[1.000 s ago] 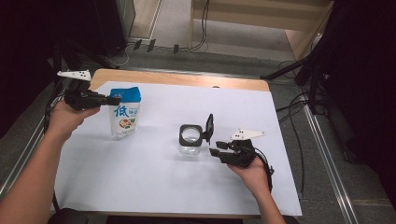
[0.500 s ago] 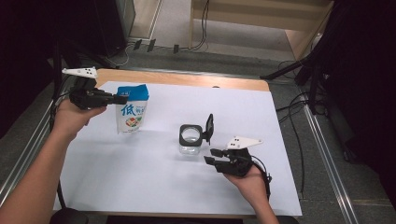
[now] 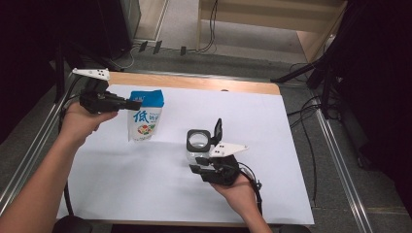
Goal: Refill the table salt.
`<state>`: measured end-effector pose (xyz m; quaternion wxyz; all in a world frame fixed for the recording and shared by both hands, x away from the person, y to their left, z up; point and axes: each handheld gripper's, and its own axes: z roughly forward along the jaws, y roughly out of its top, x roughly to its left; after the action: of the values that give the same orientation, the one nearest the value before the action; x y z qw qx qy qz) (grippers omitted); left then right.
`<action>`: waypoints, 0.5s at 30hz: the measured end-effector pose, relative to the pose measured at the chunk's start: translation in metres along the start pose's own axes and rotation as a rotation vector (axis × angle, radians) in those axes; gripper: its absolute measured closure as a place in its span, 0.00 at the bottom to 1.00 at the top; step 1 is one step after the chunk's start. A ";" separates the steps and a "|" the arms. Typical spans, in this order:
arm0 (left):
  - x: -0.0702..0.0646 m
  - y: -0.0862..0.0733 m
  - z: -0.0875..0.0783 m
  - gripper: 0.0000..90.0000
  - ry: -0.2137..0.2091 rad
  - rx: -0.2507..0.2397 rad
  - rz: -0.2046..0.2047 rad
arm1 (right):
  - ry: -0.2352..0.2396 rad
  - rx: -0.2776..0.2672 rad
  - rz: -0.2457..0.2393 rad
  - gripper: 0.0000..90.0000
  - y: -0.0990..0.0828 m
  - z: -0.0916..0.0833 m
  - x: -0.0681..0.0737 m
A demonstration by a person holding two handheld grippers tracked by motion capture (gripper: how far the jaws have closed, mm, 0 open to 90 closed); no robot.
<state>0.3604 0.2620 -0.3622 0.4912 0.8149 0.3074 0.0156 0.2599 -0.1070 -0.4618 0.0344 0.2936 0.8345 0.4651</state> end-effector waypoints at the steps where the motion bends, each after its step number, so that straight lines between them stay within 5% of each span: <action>1: -0.001 0.001 0.000 1.00 -0.003 -0.003 0.003 | 0.001 0.001 -0.003 0.72 0.002 0.004 0.002; 15: -0.019 0.010 -0.002 1.00 -0.022 -0.004 0.027 | 0.031 -0.019 -0.059 0.68 0.041 0.064 0.024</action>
<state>0.3492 0.2504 -0.3475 0.4961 0.8179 0.2911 0.0141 0.2802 -0.0298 -0.4600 0.0380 0.2612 0.8389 0.4760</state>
